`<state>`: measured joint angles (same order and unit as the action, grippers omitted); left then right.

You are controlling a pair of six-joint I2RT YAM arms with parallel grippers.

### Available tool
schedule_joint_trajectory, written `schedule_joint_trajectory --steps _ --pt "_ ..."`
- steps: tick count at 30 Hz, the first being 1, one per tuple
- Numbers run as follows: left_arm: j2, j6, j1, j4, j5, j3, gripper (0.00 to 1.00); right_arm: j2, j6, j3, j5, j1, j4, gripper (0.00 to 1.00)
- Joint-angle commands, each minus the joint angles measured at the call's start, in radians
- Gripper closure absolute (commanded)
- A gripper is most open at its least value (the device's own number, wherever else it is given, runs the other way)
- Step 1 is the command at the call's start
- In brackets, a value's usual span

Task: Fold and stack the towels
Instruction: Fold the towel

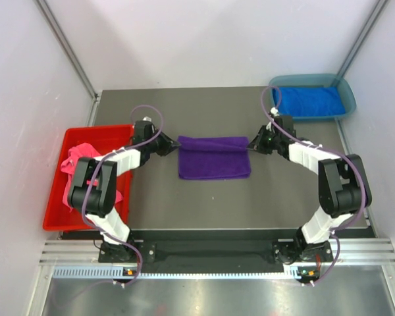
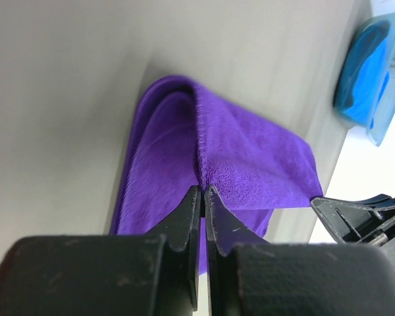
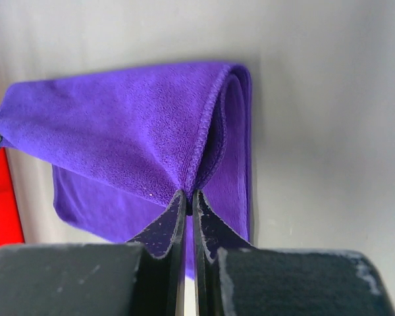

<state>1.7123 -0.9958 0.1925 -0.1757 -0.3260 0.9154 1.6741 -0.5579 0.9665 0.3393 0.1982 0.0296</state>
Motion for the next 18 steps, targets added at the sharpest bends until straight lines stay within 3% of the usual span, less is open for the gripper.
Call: schedule_joint_trajectory --steps 1,18 --pt "-0.072 0.005 -0.004 -0.021 -0.008 -0.047 1.00 -0.079 -0.004 -0.038 0.009 -0.016 -0.060 1.00" --pt "-0.261 0.013 0.025 -0.034 -0.001 -0.268 1.00 -0.214 -0.016 -0.242 0.009 0.012 -0.119 1.00"
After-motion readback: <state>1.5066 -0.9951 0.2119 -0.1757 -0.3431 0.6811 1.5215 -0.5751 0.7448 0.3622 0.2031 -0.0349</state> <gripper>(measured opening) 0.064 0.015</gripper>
